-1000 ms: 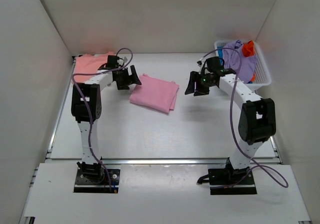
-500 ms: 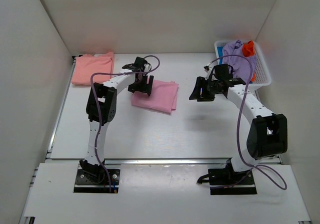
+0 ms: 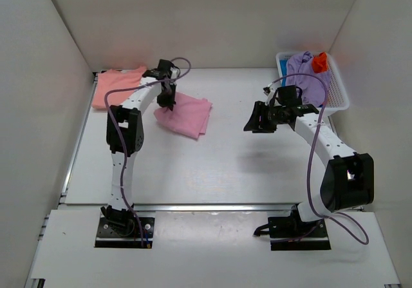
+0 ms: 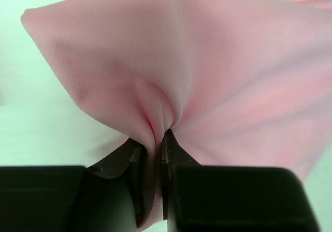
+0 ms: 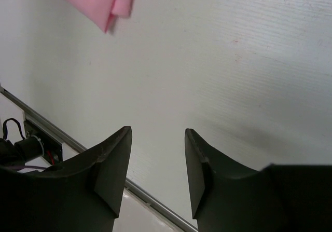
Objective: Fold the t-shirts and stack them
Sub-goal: Put the neatly folded tshirt into the corner of the board with the left arm
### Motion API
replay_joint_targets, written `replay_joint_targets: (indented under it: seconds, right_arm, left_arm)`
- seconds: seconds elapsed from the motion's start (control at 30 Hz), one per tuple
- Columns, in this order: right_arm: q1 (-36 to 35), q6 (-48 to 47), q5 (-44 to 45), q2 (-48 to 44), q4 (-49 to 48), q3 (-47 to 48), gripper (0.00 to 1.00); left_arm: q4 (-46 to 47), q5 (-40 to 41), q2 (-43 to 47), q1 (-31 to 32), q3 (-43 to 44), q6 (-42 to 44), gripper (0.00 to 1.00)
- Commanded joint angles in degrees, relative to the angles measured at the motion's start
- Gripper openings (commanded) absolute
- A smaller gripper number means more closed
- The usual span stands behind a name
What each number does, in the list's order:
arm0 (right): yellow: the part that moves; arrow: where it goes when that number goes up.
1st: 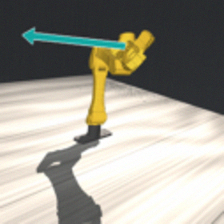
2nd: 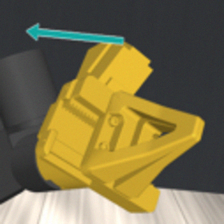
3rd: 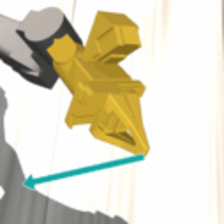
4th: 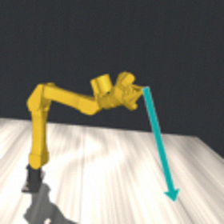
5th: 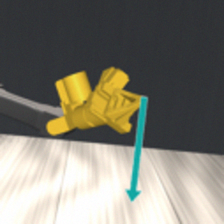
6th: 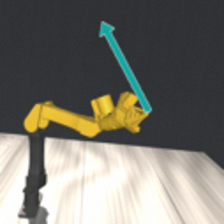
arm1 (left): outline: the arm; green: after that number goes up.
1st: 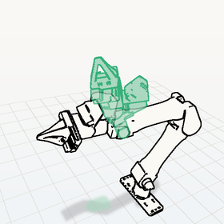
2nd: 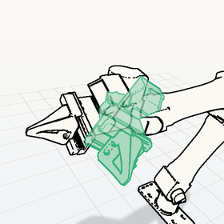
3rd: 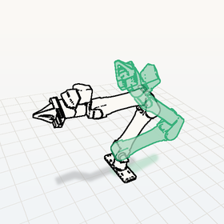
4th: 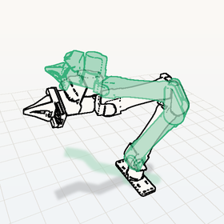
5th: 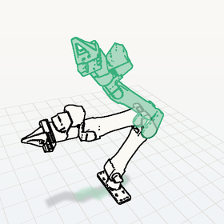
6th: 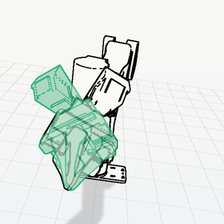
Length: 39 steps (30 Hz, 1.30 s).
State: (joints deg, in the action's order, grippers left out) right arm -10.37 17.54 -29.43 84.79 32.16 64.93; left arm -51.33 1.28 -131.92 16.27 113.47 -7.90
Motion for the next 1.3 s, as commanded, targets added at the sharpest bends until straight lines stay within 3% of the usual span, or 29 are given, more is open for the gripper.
replay_joint_targets:
  seconds: [0.0, 0.33, 0.7, 0.9, 1.27]
  right_arm:
    - [-0.61, 0.12, -0.98, -1.47, -1.66, 0.11, 0.42]
    - [-4.21, 1.97, -2.30, 1.51, -2.19, 1.52, 0.41]
    - [-6.50, 2.85, -3.09, 5.02, -1.84, 3.36, 0.40]
    - [-7.29, 3.11, -3.44, 6.35, -1.05, 4.16, 0.40]
    - [-8.52, 3.20, -3.97, 9.77, -0.08, 4.51, 0.39]
  left_arm:
    - [-2.19, 3.64, 1.67, -4.57, 11.13, 1.83, 0.00]
    - [3.60, 10.85, 0.52, -8.71, 22.67, 9.74, 0.00]
    - [7.82, 6.72, -0.71, -16.18, 24.43, 13.09, 0.00]
    - [8.97, 3.20, -3.16, -23.47, 25.13, 11.77, 0.00]
    - [12.04, 2.15, -8.00, -27.26, 27.50, 11.94, 0.00]
